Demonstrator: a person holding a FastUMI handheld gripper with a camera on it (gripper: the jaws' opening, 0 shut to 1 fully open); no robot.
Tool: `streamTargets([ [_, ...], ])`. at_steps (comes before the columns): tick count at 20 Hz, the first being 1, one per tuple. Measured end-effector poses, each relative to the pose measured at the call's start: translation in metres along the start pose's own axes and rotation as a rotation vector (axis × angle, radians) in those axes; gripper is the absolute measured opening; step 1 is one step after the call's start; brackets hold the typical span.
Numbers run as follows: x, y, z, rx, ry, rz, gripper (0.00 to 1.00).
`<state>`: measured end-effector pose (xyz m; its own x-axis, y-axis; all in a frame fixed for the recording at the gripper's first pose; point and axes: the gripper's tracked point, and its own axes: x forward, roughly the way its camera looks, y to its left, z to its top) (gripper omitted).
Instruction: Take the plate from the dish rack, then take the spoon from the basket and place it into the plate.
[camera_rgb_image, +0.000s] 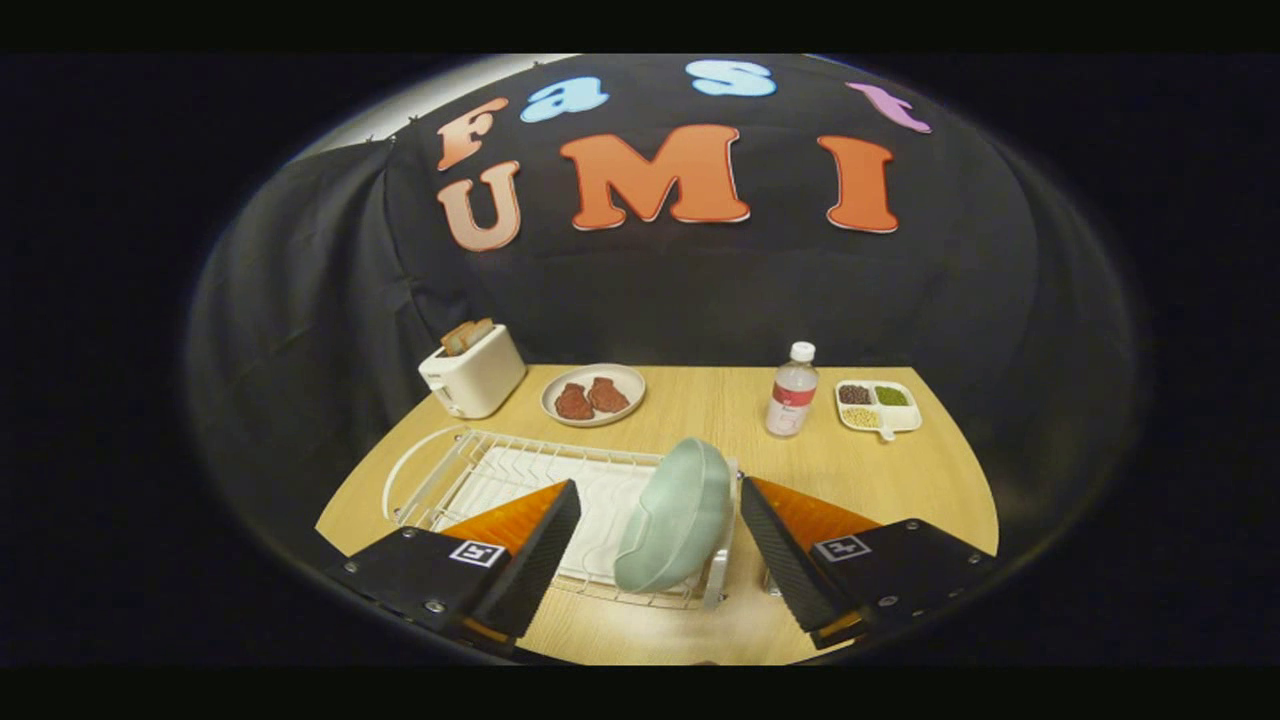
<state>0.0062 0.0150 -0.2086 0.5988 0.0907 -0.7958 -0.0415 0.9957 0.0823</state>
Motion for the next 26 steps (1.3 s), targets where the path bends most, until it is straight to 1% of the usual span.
streamTargets([
  [4,0.025,-0.008,-0.012,0.009,0.107,-0.026,0.86],
  [5,0.031,-0.01,-0.015,0.009,0.129,-0.034,0.81],
  [10,0.055,-0.021,-0.035,-0.006,0.24,-0.082,0.67],
  [11,0.058,-0.022,-0.04,-0.007,0.269,-0.092,0.61],
  [12,0.062,-0.021,-0.045,-0.003,0.297,-0.097,0.58],
  [13,0.065,-0.018,-0.052,0.012,0.337,-0.096,0.5],
  [15,0.065,-0.008,-0.067,0.035,0.42,-0.08,0.44],
  [18,0.067,-0.011,-0.073,-0.01,0.461,-0.123,0.42],
  [22,0.062,-0.016,-0.073,0.025,0.491,-0.195,0.36],
  [24,0.058,-0.018,-0.062,0.043,0.466,-0.221,0.33],
  [26,0.056,-0.028,-0.046,0.056,0.413,-0.284,0.31],
])
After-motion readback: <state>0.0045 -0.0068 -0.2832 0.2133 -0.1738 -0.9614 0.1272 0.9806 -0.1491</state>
